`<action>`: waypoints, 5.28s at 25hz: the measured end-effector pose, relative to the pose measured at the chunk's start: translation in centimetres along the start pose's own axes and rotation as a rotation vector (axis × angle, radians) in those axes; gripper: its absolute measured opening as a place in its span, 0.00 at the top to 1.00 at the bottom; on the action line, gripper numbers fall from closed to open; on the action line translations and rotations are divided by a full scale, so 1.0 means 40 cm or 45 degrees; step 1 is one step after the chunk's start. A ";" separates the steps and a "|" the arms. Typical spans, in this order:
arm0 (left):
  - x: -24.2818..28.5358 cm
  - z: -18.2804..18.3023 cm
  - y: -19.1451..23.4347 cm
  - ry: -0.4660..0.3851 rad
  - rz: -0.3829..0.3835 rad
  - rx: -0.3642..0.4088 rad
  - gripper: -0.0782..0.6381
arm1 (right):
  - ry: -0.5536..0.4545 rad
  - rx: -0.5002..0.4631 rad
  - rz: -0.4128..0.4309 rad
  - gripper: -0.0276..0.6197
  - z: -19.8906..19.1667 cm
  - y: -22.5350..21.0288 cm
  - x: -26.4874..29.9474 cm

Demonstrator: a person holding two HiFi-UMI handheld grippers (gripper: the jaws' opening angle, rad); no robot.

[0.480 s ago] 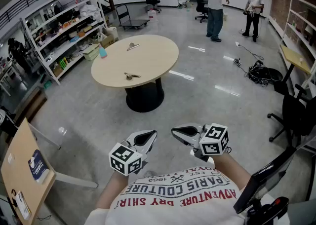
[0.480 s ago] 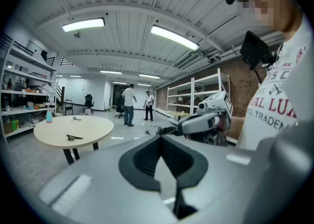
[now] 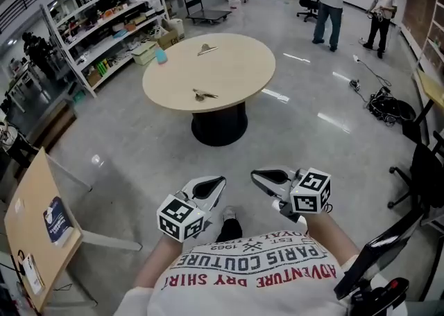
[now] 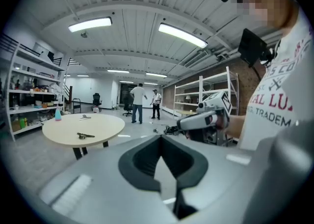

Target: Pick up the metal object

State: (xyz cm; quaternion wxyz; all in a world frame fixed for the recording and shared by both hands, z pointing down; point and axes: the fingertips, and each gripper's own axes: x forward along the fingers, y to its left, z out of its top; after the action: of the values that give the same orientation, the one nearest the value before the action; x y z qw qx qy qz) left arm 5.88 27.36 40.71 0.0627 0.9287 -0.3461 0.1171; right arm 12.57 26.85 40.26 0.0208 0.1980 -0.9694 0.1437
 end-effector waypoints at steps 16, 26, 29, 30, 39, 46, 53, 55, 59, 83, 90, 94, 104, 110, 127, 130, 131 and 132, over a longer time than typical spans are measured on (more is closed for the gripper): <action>0.212 0.068 0.764 -0.025 0.094 -0.136 0.89 | 0.058 -0.028 -0.014 0.95 0.206 -0.508 0.546; 0.318 0.116 0.916 -0.020 0.054 -0.059 0.89 | 0.007 -0.027 -0.068 0.95 0.281 -0.674 0.632; 0.349 0.119 0.946 -0.009 0.065 -0.039 0.89 | 0.007 -0.033 -0.071 0.95 0.298 -0.724 0.642; 0.361 0.121 0.961 -0.006 0.074 -0.044 0.89 | 0.011 -0.042 -0.067 0.95 0.304 -0.741 0.648; 0.490 0.109 1.087 0.055 0.085 -0.147 0.89 | 0.073 0.034 -0.019 0.95 0.295 -0.924 0.715; 0.674 -0.085 1.342 0.273 0.234 -0.236 0.64 | 0.165 0.149 -0.063 0.95 0.230 -1.136 0.735; 0.797 -0.278 1.423 0.510 0.244 -0.158 0.41 | 0.223 0.221 -0.104 0.95 0.193 -1.264 0.740; 0.813 -0.326 1.438 0.571 0.241 -0.127 0.41 | 0.224 0.246 -0.104 0.95 0.182 -1.284 0.753; 0.843 -0.372 1.458 0.621 0.252 -0.135 0.41 | 0.236 0.278 -0.088 0.95 0.163 -1.316 0.777; 0.676 -0.076 1.330 0.286 0.221 -0.160 0.49 | 0.156 0.174 -0.062 0.95 0.242 -1.156 0.764; 0.442 0.113 1.182 0.062 0.194 -0.125 0.49 | 0.079 -0.026 -0.016 0.95 0.297 -0.920 0.724; 0.333 0.151 1.074 0.017 0.173 -0.070 0.49 | 0.070 -0.059 -0.018 0.95 0.292 -0.811 0.692; 0.240 0.196 0.996 -0.061 0.165 -0.037 0.49 | 0.068 -0.136 -0.038 0.95 0.317 -0.715 0.660; 0.235 0.197 0.981 -0.053 0.157 -0.035 0.49 | 0.076 -0.130 -0.034 0.95 0.310 -0.702 0.659; 0.232 0.188 0.931 -0.059 0.119 -0.034 0.49 | 0.071 -0.110 -0.063 0.95 0.283 -0.669 0.621; 0.237 0.183 0.915 -0.053 0.105 -0.027 0.49 | 0.076 -0.112 -0.071 0.95 0.278 -0.662 0.611; 0.236 0.181 0.910 -0.053 0.101 -0.028 0.49 | 0.077 -0.111 -0.074 0.95 0.276 -0.660 0.607; 0.235 0.181 0.906 -0.053 0.097 -0.028 0.49 | 0.077 -0.110 -0.076 0.96 0.275 -0.657 0.605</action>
State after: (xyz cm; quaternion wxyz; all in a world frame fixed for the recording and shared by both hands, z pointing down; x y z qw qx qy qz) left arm -9.81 -7.25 37.44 0.0612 0.9163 -0.3839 0.0962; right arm 0.73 -8.57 39.18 0.0628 0.2215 -0.9673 0.1068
